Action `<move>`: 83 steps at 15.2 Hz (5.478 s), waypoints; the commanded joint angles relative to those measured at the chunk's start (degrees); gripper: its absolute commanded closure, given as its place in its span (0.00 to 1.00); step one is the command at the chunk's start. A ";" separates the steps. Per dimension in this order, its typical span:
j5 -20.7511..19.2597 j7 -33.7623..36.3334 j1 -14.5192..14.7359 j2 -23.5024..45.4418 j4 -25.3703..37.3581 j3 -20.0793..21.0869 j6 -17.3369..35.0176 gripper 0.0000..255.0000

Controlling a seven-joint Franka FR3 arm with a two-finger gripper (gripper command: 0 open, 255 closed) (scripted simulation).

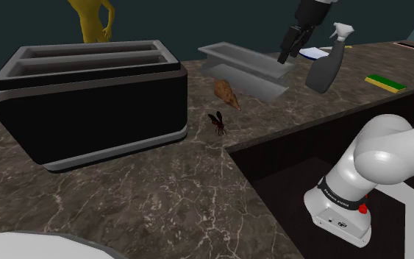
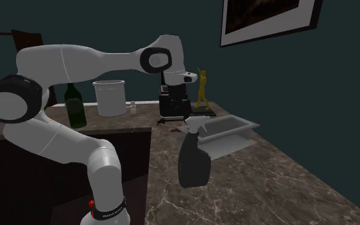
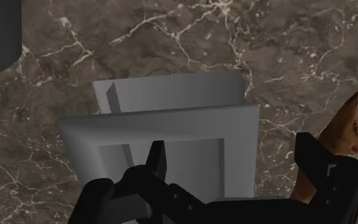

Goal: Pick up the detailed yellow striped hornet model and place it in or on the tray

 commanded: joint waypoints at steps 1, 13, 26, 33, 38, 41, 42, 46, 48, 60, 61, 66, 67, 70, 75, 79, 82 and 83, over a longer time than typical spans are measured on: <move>0.00 0.00 0.00 0.00 0.00 0.00 0.00 0.00; 8.85 16.05 4.90 7.15 0.17 14.47 3.91 0.00; 13.09 30.44 7.47 21.27 6.60 27.37 10.13 0.00; 13.33 30.45 7.60 22.00 2.93 28.07 14.52 0.00; 13.33 30.45 7.60 22.01 2.93 28.08 14.52 0.00; 13.33 30.45 7.60 22.01 2.93 28.07 14.52 1.00; 13.33 30.45 7.60 22.01 2.93 28.07 14.52 1.00; 13.33 30.45 7.60 22.01 2.93 28.07 14.52 1.00; 13.33 30.45 7.60 22.01 2.93 28.07 14.52 1.00; 12.66 30.67 7.22 21.47 10.91 26.94 6.01 1.00; 12.59 30.70 7.18 21.51 11.71 26.86 5.25 1.00; 12.21 30.92 6.96 21.87 15.83 26.49 1.47 1.00; 12.13 30.97 6.91 21.98 16.69 26.43 0.71 1.00; 11.89 31.14 6.77 22.40 19.35 26.26 -1.54 1.00; 11.45 31.48 6.52 23.35 24.04 26.07 -5.31 1.00; 11.07 31.82 6.31 24.35 28.04 26.00 -8.34 1.00; 10.86 32.02 6.20 24.98 30.33 25.99 -10.02 1.00; 10.63 30.55 5.80 24.78 30.07 24.91 -10.11 1.00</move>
